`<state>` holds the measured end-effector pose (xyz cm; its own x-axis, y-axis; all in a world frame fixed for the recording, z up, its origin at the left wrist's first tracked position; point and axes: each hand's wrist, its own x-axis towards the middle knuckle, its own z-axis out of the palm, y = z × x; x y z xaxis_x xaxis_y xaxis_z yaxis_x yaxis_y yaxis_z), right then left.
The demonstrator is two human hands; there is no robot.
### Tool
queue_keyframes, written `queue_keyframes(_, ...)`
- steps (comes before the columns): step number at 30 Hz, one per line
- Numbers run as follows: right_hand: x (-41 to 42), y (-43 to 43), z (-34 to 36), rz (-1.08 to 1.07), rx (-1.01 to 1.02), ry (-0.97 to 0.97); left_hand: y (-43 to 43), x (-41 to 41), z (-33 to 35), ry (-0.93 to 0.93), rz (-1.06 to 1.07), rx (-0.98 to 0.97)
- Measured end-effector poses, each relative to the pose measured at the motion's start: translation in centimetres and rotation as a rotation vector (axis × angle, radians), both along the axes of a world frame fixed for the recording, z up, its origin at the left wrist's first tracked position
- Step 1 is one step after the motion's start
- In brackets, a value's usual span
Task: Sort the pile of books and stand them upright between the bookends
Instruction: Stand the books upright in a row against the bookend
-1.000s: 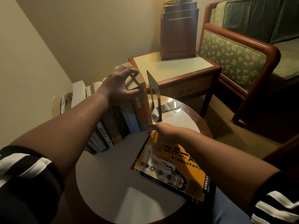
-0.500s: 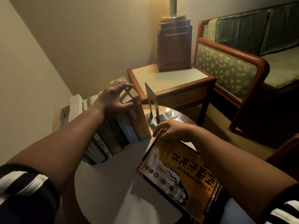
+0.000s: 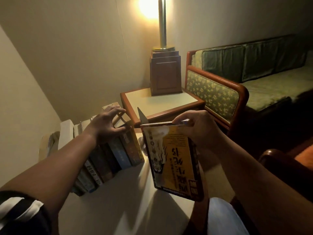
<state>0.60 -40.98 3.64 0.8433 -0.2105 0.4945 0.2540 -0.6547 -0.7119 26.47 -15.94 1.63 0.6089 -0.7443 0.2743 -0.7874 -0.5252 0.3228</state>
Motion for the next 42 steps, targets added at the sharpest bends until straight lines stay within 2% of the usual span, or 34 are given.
queue_keyframes(4,-1.5,0.9,-1.1,-0.134,-0.006,-0.073,-0.2,-0.1,0.2,-0.002,0.0,-0.021)
queue_keyframes(9,-3.2,0.7,-2.4,-0.131,-0.111,-0.02,-0.3,0.0,0.4,0.005,-0.001,-0.009)
queue_keyframes(13,-3.8,0.2,-1.0,-0.01,-0.217,0.233,-0.4,-0.2,0.6,0.001,-0.007,-0.019)
queue_keyframes(18,-2.8,1.6,1.8,0.111,-0.188,0.568,-0.4,-0.3,0.6,-0.001,-0.009,-0.007)
queue_keyframes(25,0.4,3.8,2.3,0.042,-0.152,0.7,-0.5,-0.5,0.5,-0.006,0.009,0.007)
queue_keyframes(31,0.6,4.5,1.8,0.069,-0.102,0.596,-0.5,-0.4,0.4,-0.005,0.008,0.006)
queue_keyframes(36,1.0,5.0,1.6,0.057,-0.213,0.543,-0.4,-0.4,0.4,0.001,0.003,0.007)
queue_keyframes(39,1.6,5.5,2.1,0.062,-0.192,0.488,-0.4,-0.5,0.4,0.009,0.0,0.006)
queue_keyframes(42,3.1,6.1,3.1,0.051,-0.293,0.393,-0.4,-0.5,0.6,0.013,-0.015,-0.007)
